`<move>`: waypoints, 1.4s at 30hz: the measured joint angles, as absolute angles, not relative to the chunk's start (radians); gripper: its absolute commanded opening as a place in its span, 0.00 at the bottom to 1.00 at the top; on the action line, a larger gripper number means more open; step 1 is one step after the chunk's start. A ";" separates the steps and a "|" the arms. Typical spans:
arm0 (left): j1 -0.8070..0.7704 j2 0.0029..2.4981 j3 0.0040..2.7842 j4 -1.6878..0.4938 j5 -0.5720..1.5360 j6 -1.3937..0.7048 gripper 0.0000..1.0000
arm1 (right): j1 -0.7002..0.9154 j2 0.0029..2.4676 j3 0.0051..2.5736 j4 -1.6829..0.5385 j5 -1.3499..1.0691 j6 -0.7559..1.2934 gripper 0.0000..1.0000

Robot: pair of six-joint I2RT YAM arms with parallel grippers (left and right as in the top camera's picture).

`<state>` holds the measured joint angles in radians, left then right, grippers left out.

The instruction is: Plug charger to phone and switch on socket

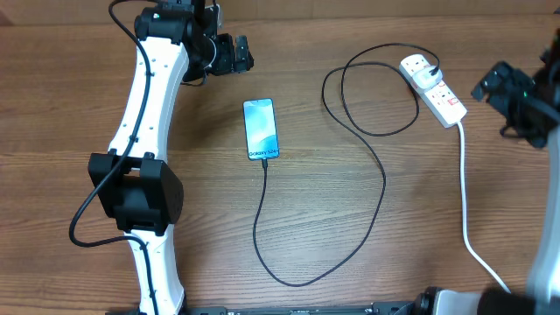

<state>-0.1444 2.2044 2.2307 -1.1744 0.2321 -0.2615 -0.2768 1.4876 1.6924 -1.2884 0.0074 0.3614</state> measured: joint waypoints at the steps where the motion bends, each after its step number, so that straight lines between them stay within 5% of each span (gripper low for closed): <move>1: -0.144 2.204 2.231 -1.174 0.232 -0.262 1.00 | -0.257 1.435 1.691 -1.310 0.007 0.367 1.00; 13: -0.144 2.204 2.231 -1.174 0.232 -0.262 1.00 | -0.020 0.980 1.624 -1.470 -0.038 0.393 1.00; 29: -0.144 2.204 2.231 -1.174 0.233 -0.262 1.00 | -0.018 0.934 1.613 -1.631 -0.026 0.392 1.00; 42: -0.144 2.204 2.231 -1.175 0.236 -0.262 1.00 | 0.018 0.520 1.131 -1.213 -0.025 0.371 1.00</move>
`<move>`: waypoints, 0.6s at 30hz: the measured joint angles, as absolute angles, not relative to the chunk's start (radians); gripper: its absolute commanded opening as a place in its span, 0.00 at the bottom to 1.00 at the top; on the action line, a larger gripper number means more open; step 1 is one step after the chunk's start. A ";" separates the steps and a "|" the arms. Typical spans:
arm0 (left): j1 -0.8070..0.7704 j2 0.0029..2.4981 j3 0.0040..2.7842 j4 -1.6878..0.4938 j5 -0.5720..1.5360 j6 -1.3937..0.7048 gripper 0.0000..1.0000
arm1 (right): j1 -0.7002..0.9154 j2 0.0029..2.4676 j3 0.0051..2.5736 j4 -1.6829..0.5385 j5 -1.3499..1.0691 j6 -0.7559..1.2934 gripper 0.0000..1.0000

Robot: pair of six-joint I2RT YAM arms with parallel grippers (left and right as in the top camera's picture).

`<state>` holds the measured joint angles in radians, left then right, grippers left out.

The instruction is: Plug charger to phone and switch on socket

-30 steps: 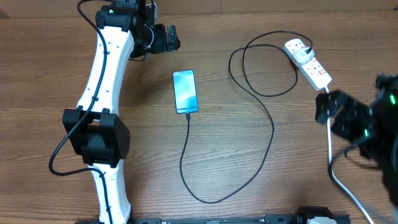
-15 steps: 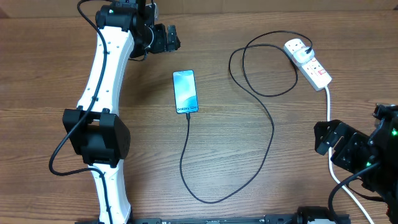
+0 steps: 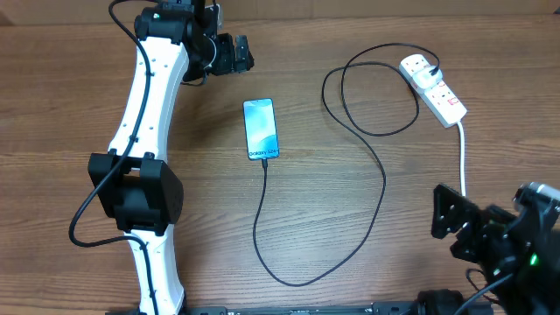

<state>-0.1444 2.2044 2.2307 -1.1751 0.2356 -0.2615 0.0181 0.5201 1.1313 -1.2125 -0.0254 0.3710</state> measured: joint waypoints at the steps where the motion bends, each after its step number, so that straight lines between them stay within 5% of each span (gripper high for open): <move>1: -0.144 2.204 2.231 -1.174 0.235 -0.262 1.00 | 0.038 0.477 1.081 -1.156 -0.025 0.358 1.00; 18: -0.144 2.204 2.231 -1.174 0.236 -0.262 1.00 | 0.120 0.077 0.362 -0.421 -0.026 0.286 1.00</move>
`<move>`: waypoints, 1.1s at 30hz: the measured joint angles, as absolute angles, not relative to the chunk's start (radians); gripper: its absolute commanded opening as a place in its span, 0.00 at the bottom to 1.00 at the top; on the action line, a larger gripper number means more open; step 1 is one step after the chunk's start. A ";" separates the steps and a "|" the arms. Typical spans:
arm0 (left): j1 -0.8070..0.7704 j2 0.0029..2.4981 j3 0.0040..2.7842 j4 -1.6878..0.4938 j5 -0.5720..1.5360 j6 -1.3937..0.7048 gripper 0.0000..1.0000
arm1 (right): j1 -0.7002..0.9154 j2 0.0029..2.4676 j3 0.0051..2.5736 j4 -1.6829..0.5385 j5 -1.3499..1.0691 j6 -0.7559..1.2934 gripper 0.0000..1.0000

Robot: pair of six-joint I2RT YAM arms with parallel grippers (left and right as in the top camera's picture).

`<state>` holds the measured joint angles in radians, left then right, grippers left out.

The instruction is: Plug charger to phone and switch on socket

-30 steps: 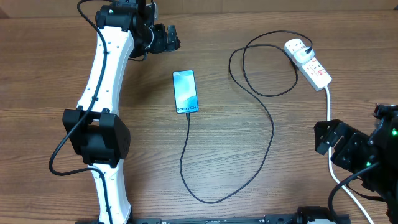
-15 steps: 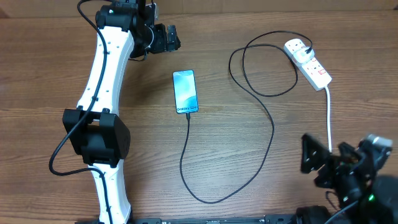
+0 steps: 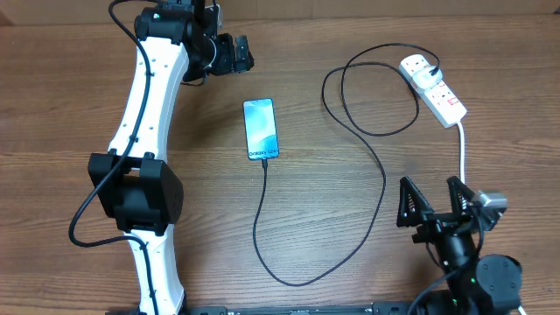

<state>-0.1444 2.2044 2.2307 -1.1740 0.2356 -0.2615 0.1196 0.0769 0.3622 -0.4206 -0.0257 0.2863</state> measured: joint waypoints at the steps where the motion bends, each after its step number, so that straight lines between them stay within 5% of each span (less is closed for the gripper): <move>1: -0.144 2.204 2.231 -1.174 0.236 -0.262 1.00 | 0.120 0.068 0.331 -0.388 -0.026 0.286 1.00; 17: -0.144 2.204 2.231 -1.174 0.236 -0.262 1.00 | 0.120 0.015 0.040 -0.080 -0.045 0.204 1.00; 33: -0.144 2.204 2.231 -1.174 0.235 -0.262 1.00 | 0.119 0.015 0.019 -0.087 -0.045 0.104 1.00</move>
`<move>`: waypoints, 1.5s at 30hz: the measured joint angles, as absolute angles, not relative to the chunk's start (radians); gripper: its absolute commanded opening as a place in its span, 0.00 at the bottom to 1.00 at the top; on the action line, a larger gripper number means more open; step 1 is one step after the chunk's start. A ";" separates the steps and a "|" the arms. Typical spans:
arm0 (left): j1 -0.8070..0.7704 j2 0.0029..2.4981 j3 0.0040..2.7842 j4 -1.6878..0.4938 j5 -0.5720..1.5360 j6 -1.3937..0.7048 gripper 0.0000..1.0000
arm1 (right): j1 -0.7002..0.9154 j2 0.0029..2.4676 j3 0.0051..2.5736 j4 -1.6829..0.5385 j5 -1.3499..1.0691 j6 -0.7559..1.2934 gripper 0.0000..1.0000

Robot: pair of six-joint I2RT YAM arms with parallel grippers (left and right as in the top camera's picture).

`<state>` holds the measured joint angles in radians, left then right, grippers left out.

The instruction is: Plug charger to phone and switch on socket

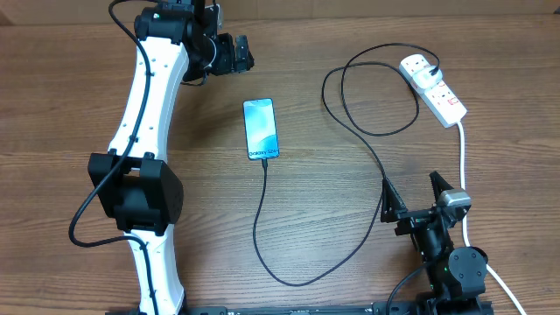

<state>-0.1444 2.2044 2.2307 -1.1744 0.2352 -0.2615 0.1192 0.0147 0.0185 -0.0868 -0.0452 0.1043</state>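
The phone (261, 129) lies face up in the middle of the table with its screen lit. A black charger cable (382, 179) is plugged into the phone's near end. It loops along the table to a plug in the white power strip (435, 87) at the back right. My right gripper (413, 188) is open and empty near the front edge, well short of the strip, with its fingers spread beside the black cable. My left gripper (241, 52) hangs at the back left, beyond the phone, and looks open and empty.
The power strip's white cord (462, 166) runs toward the front right, just beside my right arm. The left arm's white links (144, 105) stretch along the left side of the wooden table (70, 131).
My right arm has drawn a little further left and lower at the front edge, its open fingers now beside the black cable. Phone, cable, strip and left arm are unchanged.
At first my right gripper was at the right edge, next to the power strip. Then it was low at the front right, then upright at the front edge with fingers spread, and now slightly further left. The phone stayed lit and plugged in throughout.
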 measured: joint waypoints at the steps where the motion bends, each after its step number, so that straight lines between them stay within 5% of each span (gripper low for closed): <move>1: -0.144 2.204 2.231 -1.174 0.236 -0.262 1.00 | 0.120 0.015 0.019 -0.088 -0.045 0.104 1.00; 26: -0.179 2.145 2.213 -1.346 0.079 -0.254 1.00 | 0.120 0.015 0.019 -0.087 -0.045 0.104 1.00; 37: -0.282 1.755 1.644 -0.989 -0.012 -0.255 1.00 | 0.120 0.015 0.019 -0.087 -0.045 0.104 1.00; 45: -0.282 1.500 1.372 -0.934 -0.012 -0.255 1.00 | 0.120 0.015 0.019 -0.086 -0.045 0.104 1.00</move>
<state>-0.2817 1.5002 1.3724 -0.9340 -0.0124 -0.2546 0.1196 0.0147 0.0185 -0.0860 -0.0448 0.1036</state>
